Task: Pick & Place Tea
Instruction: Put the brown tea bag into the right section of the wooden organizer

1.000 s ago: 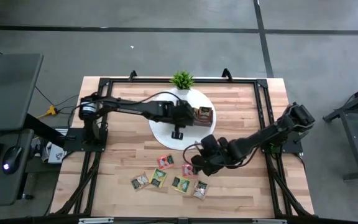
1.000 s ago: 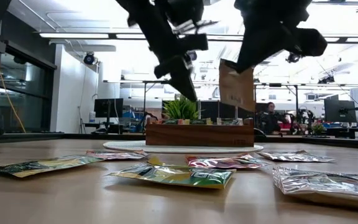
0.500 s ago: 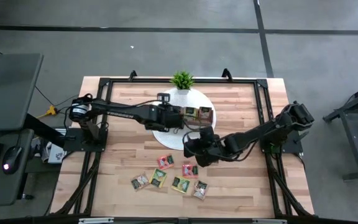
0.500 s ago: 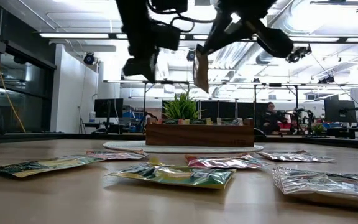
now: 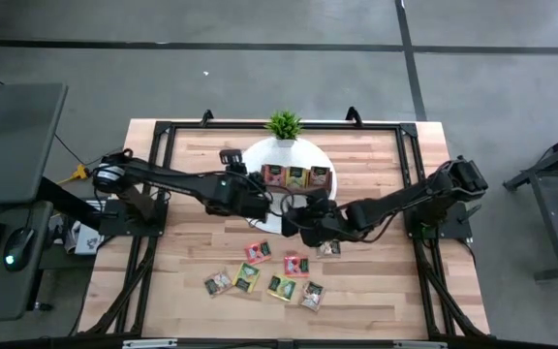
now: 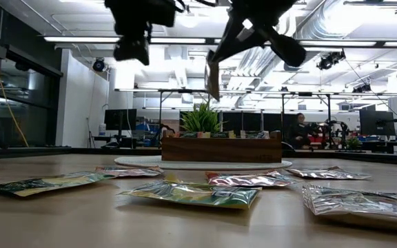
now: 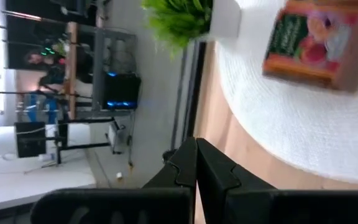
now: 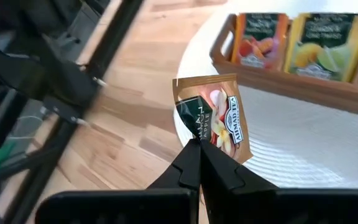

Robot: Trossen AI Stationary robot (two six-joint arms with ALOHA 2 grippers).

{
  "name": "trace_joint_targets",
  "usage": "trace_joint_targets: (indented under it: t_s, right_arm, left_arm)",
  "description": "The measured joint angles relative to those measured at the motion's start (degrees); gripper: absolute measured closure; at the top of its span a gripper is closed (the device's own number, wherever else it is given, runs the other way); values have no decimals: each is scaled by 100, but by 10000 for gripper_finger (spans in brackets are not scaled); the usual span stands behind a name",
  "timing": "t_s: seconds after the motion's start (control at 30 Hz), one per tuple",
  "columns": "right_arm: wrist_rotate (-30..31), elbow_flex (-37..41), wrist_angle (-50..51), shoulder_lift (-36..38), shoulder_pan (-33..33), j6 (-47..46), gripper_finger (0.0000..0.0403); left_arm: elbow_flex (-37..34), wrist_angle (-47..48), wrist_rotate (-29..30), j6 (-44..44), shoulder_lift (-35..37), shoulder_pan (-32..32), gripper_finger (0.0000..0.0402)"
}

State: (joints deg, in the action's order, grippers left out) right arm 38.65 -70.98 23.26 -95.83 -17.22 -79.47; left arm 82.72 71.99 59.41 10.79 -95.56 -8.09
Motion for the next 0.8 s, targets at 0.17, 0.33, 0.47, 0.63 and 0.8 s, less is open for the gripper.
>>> trace_joint_targets:
  t_s: [0.17,0.33,0.47,0.63,0.8]
  right_arm:
    - [459,0,132,22,-167,-425,403]
    - [776,0,-12,70,-168,-485,403]
    - [834,1,-200,100,-120,-410,403]
    - [66,1,-155,183,-78,967,403]
    - [-1514,2,-421,372,64,3070,403]
  left_arm:
    - [-233,-109,39,-18,665,189,402]
    - [-1263,-1277,-466,-364,1627,381,402]
    - [-2438,-3199,-1497,-1392,2532,433,402]
    - [-3383,-4985,-2882,-1960,3136,512,402]
    - [-3527,-5608,-4502,-2406,3229,861,402]
